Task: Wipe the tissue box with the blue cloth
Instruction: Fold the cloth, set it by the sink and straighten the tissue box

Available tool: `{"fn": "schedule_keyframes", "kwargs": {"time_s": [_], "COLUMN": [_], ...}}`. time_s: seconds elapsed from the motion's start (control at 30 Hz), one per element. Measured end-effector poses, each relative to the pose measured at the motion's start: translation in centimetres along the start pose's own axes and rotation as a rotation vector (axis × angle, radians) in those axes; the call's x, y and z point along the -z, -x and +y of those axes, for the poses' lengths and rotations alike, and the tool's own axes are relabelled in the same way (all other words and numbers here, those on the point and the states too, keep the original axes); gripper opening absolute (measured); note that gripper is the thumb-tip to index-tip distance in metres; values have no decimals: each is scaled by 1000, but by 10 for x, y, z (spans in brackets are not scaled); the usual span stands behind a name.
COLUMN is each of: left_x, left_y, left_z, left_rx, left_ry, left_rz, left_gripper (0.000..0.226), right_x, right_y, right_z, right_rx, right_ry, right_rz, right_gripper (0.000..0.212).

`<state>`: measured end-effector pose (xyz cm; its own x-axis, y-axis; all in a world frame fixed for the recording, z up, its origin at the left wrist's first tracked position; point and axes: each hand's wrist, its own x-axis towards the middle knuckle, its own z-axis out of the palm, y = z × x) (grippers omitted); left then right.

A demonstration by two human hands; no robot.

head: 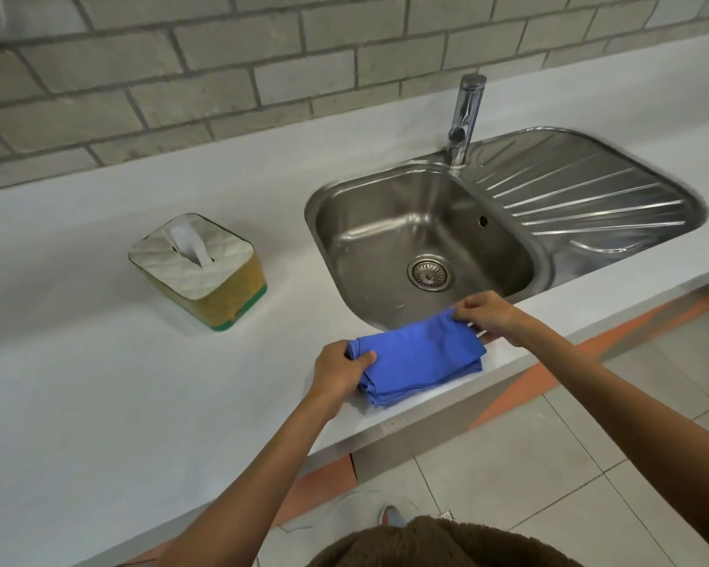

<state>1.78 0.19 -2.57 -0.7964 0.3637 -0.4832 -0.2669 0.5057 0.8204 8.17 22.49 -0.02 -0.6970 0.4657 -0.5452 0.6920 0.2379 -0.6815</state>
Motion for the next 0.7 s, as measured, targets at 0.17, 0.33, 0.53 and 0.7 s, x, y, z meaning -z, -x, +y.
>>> {"fn": "schedule_keyframes", "kwargs": {"time_s": [0.17, 0.33, 0.53, 0.7], "left_x": [3, 19, 66, 132], "left_y": [-10, -17, -19, -16], "left_z": [-6, -6, -11, -21], "left_rx": [-43, 35, 80, 45], "left_ry": [-510, -287, 241, 499], "left_rz": [121, 238, 488, 768], "left_gripper": [16, 37, 18, 11], "right_x": [1, -20, -66, -121], "right_y": [-15, -30, -47, -40], "right_z": [-13, -49, -95, -134], "right_rx": [62, 264, 484, 393], "right_ry": [375, 479, 236, -160], "right_rz": [39, 116, -10, -299], "right_gripper": [16, 17, 27, 41]}}
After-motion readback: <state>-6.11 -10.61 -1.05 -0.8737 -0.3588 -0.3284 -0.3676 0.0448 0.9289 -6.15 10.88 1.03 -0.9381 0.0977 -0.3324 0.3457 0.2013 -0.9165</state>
